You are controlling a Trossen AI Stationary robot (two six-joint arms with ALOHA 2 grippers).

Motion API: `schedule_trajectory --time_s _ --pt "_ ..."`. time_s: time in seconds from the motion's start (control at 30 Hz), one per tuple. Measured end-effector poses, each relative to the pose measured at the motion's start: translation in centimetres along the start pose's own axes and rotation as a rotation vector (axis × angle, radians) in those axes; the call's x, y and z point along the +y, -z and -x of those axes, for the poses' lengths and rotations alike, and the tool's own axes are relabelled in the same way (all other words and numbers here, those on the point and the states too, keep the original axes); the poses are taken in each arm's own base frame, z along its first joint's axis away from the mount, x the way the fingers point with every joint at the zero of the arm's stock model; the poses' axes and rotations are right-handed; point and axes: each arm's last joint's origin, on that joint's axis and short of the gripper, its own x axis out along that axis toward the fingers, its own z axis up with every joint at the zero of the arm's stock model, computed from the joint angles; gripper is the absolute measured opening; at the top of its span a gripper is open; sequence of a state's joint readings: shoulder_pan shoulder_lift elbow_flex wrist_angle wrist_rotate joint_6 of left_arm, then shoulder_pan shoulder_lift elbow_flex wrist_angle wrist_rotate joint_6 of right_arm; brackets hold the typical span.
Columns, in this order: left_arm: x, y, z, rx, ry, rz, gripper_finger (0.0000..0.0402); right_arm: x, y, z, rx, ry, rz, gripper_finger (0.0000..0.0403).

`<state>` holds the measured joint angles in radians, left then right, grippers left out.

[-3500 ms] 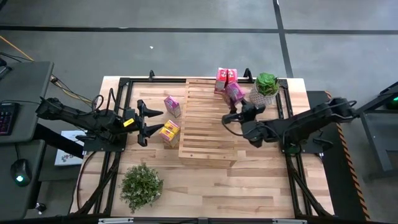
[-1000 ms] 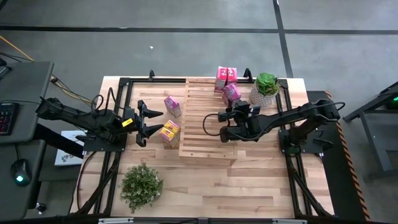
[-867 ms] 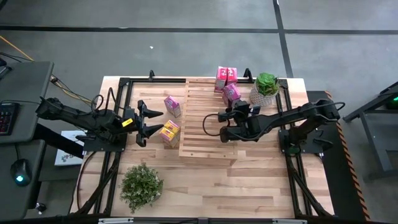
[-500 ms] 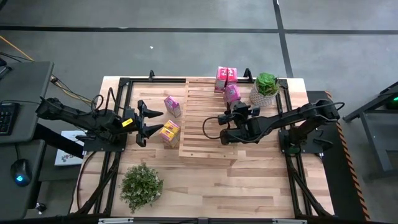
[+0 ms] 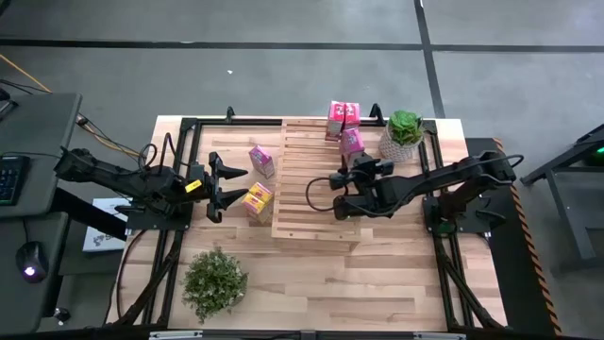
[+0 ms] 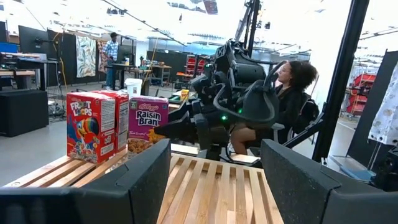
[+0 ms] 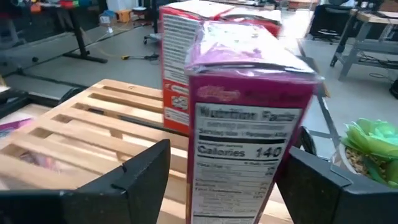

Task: Stack cereal on shelf
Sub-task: Put the bottom purple cereal box on the shelf

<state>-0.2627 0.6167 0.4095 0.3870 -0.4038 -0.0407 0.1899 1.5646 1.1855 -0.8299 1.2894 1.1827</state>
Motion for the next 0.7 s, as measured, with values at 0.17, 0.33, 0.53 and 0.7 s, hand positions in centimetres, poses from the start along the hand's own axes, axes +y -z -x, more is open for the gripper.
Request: schedule_trajectory --time_s 0.17,0.33,0.53,0.7 --pt "0.00 0.00 0.00 0.000 0.000 0.000 0.0238 0.43 -0.79 0.49 0.028 -0.033 0.028 0.0264" --pt "0.00 0.00 0.00 0.000 0.000 0.000 0.0238 0.50 -0.79 0.52 0.059 -0.049 0.032 0.0264" --pt "0.00 0.01 0.00 0.001 0.000 0.000 0.0238 0.48 -0.71 0.52 0.079 -0.057 0.065 0.0264" --pt "0.00 0.00 0.00 0.000 0.000 0.000 0.0238 0.23 -0.54 0.54 0.113 -0.061 0.102 0.0264"
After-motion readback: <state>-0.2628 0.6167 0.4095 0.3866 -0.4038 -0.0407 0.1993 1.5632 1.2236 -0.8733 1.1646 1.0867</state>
